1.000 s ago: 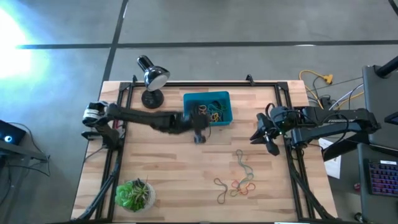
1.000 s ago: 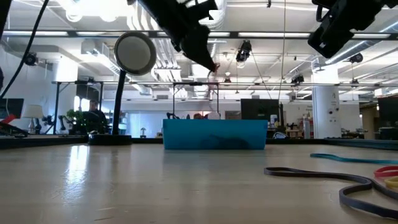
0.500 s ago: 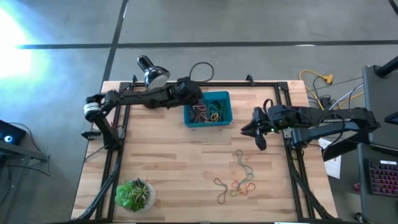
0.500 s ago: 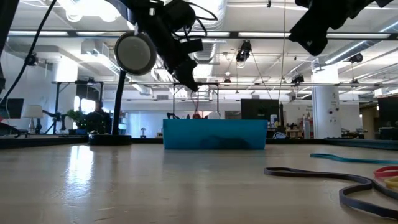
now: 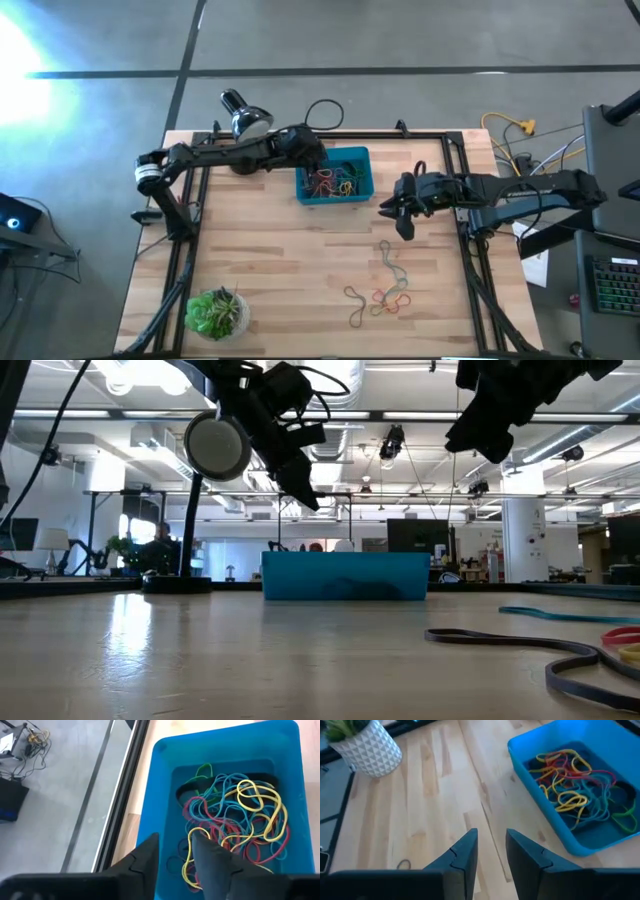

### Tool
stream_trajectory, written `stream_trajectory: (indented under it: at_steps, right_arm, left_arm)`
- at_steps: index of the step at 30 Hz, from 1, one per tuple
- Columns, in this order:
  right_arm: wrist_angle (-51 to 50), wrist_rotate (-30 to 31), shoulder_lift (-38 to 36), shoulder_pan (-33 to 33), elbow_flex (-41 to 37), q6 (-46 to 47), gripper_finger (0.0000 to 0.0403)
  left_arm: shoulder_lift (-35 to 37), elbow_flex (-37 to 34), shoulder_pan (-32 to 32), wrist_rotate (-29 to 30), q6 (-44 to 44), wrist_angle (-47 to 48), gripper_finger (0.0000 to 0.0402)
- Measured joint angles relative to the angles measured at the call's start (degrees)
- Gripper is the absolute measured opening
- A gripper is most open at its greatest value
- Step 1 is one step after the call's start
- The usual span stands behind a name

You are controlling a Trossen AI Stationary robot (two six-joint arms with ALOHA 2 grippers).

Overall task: Pick and place rubber bands into bin
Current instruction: Put the blue rubber band into the blue bin

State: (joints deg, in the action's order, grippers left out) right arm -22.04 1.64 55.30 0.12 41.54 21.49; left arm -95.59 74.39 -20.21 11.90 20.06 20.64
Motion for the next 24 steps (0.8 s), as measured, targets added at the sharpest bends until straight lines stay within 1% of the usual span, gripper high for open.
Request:
stream_trajectory:
  at_steps: [2, 4, 6, 9, 11, 18, 21, 24]
  right_arm:
    - [-0.5, -0.5, 1.0, 0.0, 0.0, 0.0, 0.0091]
    - [-2.0, -2.2, 2.1, 0.0, -0.1, 0.0, 0.0089]
    - [-4.0, -4.7, 3.3, 0.1, -0.7, 0.0, 0.0086]
    - [-6.9, -10.1, 5.8, 0.5, -2.1, -0.2, 0.0081]
    - [-7.1, -12.3, 7.5, 1.6, -3.4, -1.4, 0.0080]
    - [-6.8, -12.8, 13.8, 8.8, -5.4, -5.0, 0.0084]
    - [-5.4, -12.8, 15.8, 11.6, -5.4, -5.4, 0.0088]
    - [-3.6, -12.1, 17.8, 14.2, -5.4, -5.6, 0.0094]
  left_arm:
    - [0.0, 0.0, 0.0, 0.0, -0.1, 0.0, 0.0115]
    - [0.1, 0.0, 0.2, 0.0, -0.4, 0.1, 0.0122]
    - [0.5, 0.0, 0.7, -0.1, -2.1, 0.6, 0.0125]
    - [1.4, 0.4, 1.6, -1.2, -4.9, 0.8, 0.0125]
    - [2.1, 0.4, 2.3, -1.8, -6.5, 1.0, 0.0125]
    - [5.2, 0.4, 5.1, -1.8, -7.8, 0.9, 0.0125]
    - [6.4, 0.6, 6.1, -1.8, -7.9, 0.7, 0.0125]
    - [7.1, 0.6, 6.4, -1.7, -10.1, 0.6, 0.0125]
